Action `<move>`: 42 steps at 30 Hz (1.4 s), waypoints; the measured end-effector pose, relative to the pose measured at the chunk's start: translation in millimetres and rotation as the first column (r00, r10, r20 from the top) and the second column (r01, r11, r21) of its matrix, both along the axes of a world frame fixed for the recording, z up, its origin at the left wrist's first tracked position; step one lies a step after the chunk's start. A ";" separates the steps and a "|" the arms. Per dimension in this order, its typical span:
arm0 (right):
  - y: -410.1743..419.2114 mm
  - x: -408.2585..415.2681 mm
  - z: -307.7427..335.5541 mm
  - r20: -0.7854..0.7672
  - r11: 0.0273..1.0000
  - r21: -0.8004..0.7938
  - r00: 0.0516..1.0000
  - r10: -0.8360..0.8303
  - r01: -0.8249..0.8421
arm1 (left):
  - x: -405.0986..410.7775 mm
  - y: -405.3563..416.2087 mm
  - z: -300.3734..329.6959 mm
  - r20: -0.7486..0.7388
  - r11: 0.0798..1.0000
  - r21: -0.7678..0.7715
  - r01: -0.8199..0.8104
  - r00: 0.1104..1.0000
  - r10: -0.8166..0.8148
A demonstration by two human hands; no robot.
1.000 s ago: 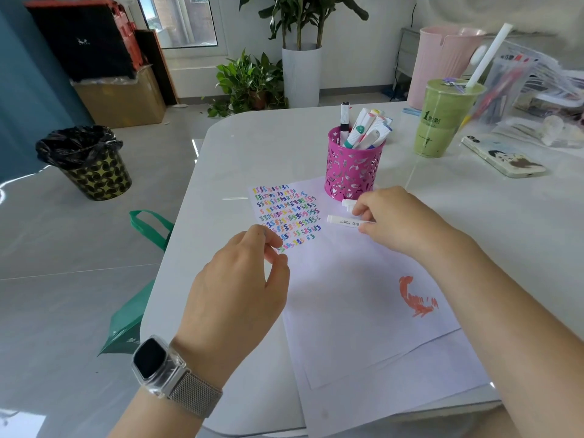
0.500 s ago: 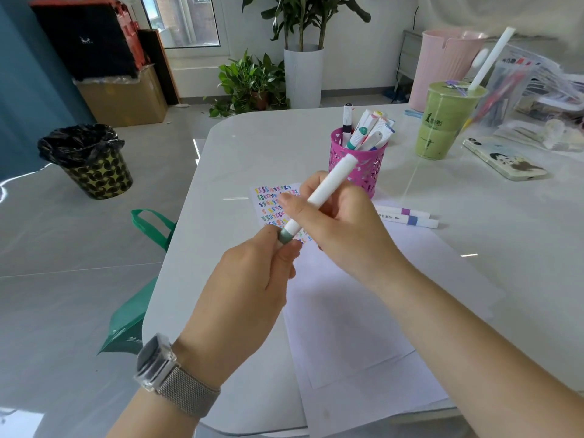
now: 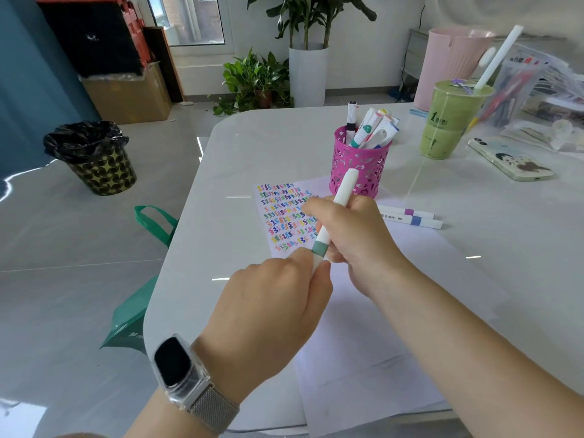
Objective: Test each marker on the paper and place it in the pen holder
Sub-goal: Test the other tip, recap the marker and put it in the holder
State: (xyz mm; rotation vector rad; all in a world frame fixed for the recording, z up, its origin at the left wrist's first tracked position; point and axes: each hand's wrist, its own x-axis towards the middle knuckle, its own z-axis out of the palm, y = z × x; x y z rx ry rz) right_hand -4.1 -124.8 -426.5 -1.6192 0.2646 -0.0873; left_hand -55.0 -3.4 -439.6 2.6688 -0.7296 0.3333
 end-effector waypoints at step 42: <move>-40.6 46.5 -46.9 0.141 0.878 -0.469 0.989 -0.036 0.099 | 4.5 22.4 -1.2 -0.226 0.992 0.119 -0.036 0.972 0.062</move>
